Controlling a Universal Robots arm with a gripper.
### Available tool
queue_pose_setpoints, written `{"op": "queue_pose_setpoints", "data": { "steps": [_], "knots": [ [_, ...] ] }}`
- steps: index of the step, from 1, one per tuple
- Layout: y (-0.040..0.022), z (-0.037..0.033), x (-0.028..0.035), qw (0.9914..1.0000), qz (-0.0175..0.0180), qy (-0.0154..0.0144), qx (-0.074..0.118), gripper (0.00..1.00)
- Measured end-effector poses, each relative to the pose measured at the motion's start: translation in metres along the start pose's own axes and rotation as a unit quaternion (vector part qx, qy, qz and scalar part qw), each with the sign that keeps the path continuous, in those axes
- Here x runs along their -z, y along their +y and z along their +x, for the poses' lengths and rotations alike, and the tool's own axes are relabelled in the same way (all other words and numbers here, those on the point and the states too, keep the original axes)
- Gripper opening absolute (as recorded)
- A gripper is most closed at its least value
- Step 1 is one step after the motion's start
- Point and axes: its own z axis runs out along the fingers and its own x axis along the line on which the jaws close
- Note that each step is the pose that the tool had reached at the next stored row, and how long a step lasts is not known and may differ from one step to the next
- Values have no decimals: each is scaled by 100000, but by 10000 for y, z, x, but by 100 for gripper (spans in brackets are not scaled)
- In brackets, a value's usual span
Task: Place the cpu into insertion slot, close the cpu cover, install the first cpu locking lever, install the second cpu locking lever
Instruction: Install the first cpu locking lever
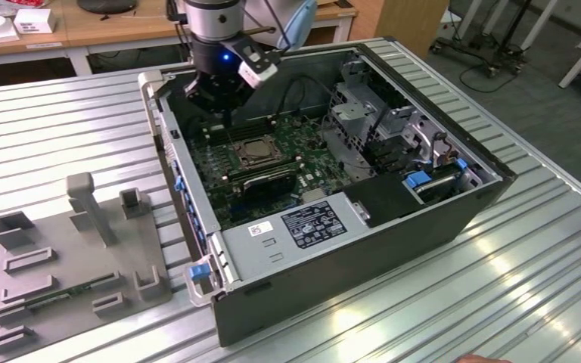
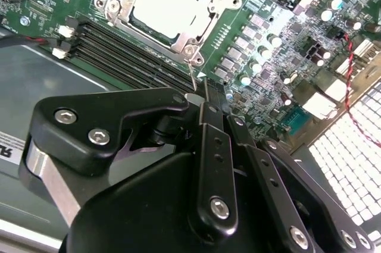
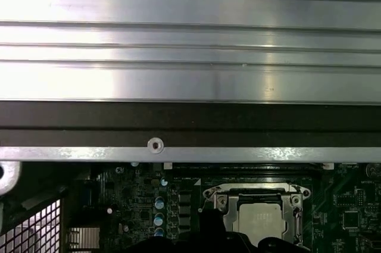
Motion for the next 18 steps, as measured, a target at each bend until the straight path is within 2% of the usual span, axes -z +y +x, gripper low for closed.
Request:
{"op": "queue_pose_setpoints", "data": {
  "steps": [9, 18],
  "knots": [
    [0, -18, 4, 100000, 10, 8, -5, 11],
    [2, -25, 105, 100000, 10, 1, -2, 11]
  ]
}}
